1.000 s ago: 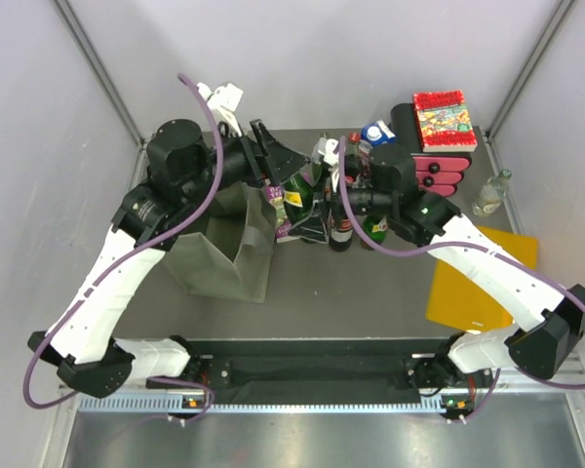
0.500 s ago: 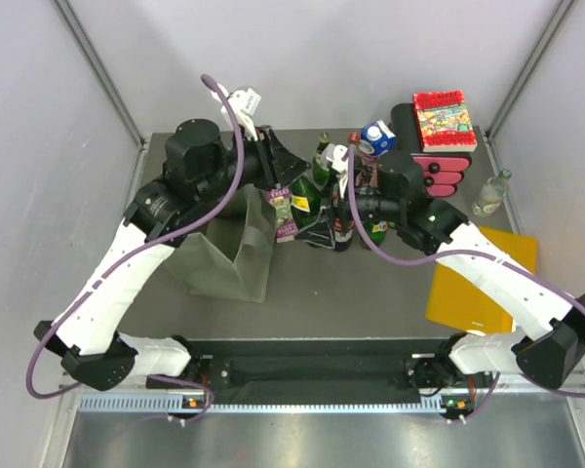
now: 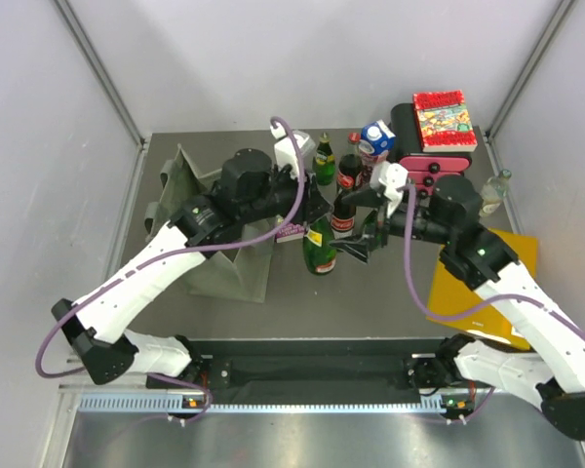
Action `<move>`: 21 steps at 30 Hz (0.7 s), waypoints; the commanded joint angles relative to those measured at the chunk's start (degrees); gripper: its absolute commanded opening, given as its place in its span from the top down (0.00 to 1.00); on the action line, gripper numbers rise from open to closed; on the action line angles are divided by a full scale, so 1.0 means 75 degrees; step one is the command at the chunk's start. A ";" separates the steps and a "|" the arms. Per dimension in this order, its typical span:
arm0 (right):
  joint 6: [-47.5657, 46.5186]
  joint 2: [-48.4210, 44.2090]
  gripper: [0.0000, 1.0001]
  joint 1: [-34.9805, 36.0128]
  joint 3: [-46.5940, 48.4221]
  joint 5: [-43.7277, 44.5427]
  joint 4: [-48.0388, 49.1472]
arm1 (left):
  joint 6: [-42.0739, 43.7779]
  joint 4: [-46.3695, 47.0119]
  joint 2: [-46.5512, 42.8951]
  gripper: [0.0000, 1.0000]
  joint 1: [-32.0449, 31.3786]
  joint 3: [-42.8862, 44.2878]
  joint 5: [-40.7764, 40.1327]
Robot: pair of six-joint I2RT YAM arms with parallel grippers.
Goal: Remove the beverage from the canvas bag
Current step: Place the drink at the center of the board.
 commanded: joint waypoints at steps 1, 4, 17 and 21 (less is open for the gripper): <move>-0.1266 -0.0876 0.00 -0.0413 -0.0434 0.0140 -0.0534 | 0.0654 0.1841 -0.0151 1.00 -0.0332 0.0004 -0.0158; -0.1408 -0.1462 0.00 -0.0717 -0.0821 0.0748 -0.0629 | 0.1193 0.2344 -0.0162 1.00 -0.0672 -0.0663 -0.0310; 0.0138 -0.1758 0.00 -0.2159 -0.1150 0.1443 -0.0266 | 0.2858 0.5767 -0.0069 1.00 -0.1270 -0.3524 -0.0708; 0.0280 -0.1629 0.00 -0.2288 -0.1185 0.1338 -0.0184 | 0.2964 0.6189 0.0095 1.00 -0.1270 -0.3711 -0.0779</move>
